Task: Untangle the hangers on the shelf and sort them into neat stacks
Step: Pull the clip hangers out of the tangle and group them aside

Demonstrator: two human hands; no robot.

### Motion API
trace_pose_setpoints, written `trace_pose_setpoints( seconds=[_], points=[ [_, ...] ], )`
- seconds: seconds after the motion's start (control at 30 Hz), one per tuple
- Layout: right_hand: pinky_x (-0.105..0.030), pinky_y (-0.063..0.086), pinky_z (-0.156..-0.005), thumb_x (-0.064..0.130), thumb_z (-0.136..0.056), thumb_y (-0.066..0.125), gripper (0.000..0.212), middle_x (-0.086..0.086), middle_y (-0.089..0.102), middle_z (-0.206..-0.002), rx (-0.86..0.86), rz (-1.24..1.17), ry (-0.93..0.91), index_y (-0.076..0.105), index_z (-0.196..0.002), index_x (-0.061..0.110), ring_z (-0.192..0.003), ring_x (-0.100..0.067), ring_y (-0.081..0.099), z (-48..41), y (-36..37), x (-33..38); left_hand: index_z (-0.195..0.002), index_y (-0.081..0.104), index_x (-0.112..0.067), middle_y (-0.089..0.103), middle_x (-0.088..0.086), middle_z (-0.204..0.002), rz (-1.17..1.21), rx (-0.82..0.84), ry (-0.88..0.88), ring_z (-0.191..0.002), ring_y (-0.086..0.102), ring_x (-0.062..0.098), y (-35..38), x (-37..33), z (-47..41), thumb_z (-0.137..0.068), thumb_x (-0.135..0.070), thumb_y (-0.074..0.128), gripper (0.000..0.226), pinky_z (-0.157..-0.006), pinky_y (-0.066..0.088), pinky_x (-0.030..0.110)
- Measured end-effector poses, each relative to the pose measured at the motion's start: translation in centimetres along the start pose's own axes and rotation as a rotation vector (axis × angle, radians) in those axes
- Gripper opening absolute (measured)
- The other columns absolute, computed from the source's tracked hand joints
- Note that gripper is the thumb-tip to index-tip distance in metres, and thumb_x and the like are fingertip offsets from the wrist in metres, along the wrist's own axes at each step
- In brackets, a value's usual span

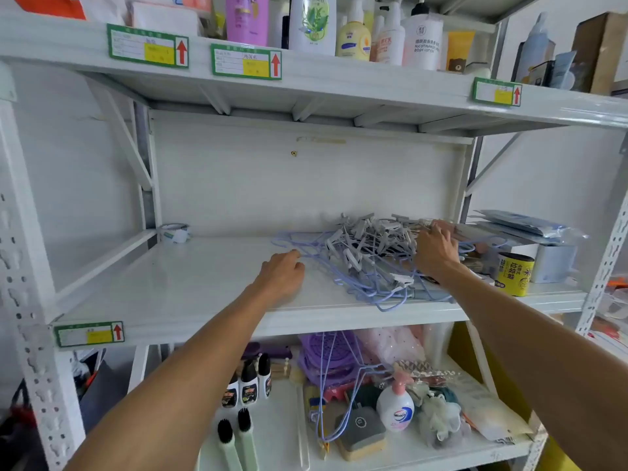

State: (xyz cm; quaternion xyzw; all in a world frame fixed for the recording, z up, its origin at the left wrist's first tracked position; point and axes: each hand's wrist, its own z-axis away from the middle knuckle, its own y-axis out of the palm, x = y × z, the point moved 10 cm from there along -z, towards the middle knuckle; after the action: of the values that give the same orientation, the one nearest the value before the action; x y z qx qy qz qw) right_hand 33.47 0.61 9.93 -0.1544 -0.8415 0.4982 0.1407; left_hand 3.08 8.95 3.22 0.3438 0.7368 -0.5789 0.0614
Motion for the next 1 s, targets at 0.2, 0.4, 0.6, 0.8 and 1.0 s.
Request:
trace_pose_setpoints(
  seconds=[0.2, 0.4, 0.6, 0.8, 1.0],
  points=[
    [-0.041, 0.05, -0.09, 0.018, -0.089, 0.066, 0.022, -0.014, 0.065, -0.114, 0.123, -0.002, -0.025, 0.065, -0.109, 0.007, -0.11, -0.032, 0.057, -3.1, 3.3, 0.5, -0.107, 0.06, -0.018, 0.06, 0.008, -0.109, 0.014, -0.075, -0.004, -0.1, 0.059, 0.035, -0.3, 0.8, -2.8, -0.093, -0.025, 0.039, 0.026, -0.082, 0.049, 0.038],
    [-0.042, 0.056, -0.086, 0.01, -0.088, 0.064, 0.024, -0.015, 0.063, -0.113, 0.14, 0.109, -0.039, 0.062, -0.112, 0.007, -0.11, -0.034, 0.057, -5.7, 4.8, 0.4, -0.093, 0.058, -0.016, 0.065, 0.008, -0.093, -0.003, -0.111, 0.068, -0.088, 0.062, 0.033, 0.5, 0.4, -5.1, -0.093, -0.024, 0.042, 0.018, -0.075, 0.051, 0.038],
    [-0.03, 0.053, -0.065, 0.006, -0.075, 0.075, 0.017, -0.009, 0.065, -0.085, 0.321, 0.16, -0.045, 0.058, -0.072, 0.008, -0.079, -0.023, 0.063, -6.5, 5.3, 0.7, -0.088, 0.054, -0.015, 0.063, 0.011, -0.088, -0.015, -0.089, 0.093, -0.089, 0.062, 0.036, 2.1, -0.3, -6.1, -0.093, -0.021, 0.04, 0.016, -0.075, 0.049, 0.039],
    [-0.03, 0.048, -0.062, 0.013, -0.086, 0.066, 0.009, -0.009, 0.066, -0.093, 0.258, 0.167, -0.067, 0.058, -0.084, 0.01, -0.081, -0.025, 0.062, -6.7, 5.4, 0.3, -0.103, 0.059, -0.012, 0.066, 0.015, -0.104, -0.025, -0.1, 0.136, -0.099, 0.061, 0.037, 2.7, -1.5, -6.6, -0.095, -0.02, 0.04, 0.021, -0.082, 0.049, 0.041],
    [-0.022, 0.04, -0.049, 0.037, -0.087, 0.067, 0.034, 0.001, 0.058, -0.069, 0.367, 0.125, -0.056, 0.055, -0.066, 0.013, -0.064, -0.014, 0.055, -7.0, 4.8, -0.1, -0.105, 0.055, -0.014, 0.063, 0.011, -0.107, -0.03, -0.054, 0.142, -0.1, 0.059, 0.034, 3.6, -2.5, -7.3, -0.095, -0.018, 0.039, 0.02, -0.081, 0.045, 0.04]
  ],
)
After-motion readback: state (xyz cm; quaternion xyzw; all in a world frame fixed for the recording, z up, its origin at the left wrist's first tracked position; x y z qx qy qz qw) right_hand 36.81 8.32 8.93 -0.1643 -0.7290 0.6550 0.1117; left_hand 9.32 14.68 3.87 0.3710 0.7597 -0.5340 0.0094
